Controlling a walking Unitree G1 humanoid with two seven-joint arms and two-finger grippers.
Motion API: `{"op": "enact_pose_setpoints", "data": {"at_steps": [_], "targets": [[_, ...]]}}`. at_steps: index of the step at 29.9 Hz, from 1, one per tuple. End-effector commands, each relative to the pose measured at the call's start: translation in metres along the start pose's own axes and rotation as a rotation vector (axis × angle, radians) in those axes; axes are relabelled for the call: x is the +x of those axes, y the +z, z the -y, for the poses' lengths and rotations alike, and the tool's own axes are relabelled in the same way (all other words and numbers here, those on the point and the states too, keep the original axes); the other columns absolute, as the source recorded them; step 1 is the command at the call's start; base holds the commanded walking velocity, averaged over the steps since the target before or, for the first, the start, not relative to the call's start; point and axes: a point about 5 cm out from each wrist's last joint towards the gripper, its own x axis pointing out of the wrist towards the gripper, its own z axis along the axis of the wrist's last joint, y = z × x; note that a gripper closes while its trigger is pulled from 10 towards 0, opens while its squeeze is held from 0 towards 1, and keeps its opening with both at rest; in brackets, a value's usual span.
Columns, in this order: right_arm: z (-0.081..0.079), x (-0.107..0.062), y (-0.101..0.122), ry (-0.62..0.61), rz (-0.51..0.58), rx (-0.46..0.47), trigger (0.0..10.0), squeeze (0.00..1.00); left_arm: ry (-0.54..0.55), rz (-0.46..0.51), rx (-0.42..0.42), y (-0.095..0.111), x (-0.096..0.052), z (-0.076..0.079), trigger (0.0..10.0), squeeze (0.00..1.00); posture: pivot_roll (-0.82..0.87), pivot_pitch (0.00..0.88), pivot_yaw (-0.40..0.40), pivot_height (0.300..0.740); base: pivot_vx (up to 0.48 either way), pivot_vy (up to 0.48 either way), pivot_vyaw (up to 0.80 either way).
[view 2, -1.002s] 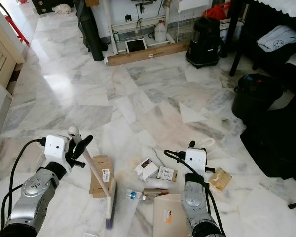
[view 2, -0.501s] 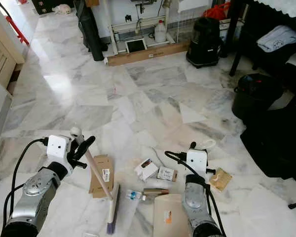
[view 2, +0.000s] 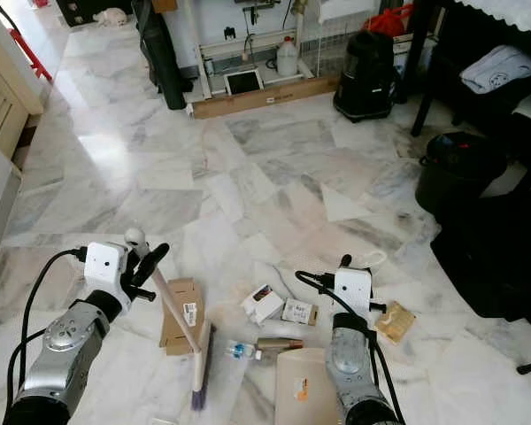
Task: Sweep floor
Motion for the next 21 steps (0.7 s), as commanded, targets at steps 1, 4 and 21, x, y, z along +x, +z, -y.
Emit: {"op": "enact_pose_setpoints", "data": {"at_steps": [1,4,21], "targets": [[-0.0024,-0.0095,-0.0137,0.019,-0.076,-0.014,10.0,0.00,-0.007,0.006,0.006,0.0008,-0.0002,-0.0001,10.0,0.00,0.11,0.074,0.119,0.740,0.000,0.000,0.00],[-0.0021,-0.0093,-0.0136,0.019,-0.076,-0.014,10.0,0.00,-0.012,0.000,0.002,-0.0003,-0.0006,0.0003,10.0,0.00,0.11,0.074,0.119,0.740,0.000,0.000,0.00],[-0.0014,-0.0084,-0.0133,0.016,-0.079,-0.010,10.0,0.00,-0.023,-0.027,-0.196,-0.0070,-0.0065,-0.0037,10.0,0.00,0.11,0.077,0.119,0.740,0.000,0.000,0.00]]}}
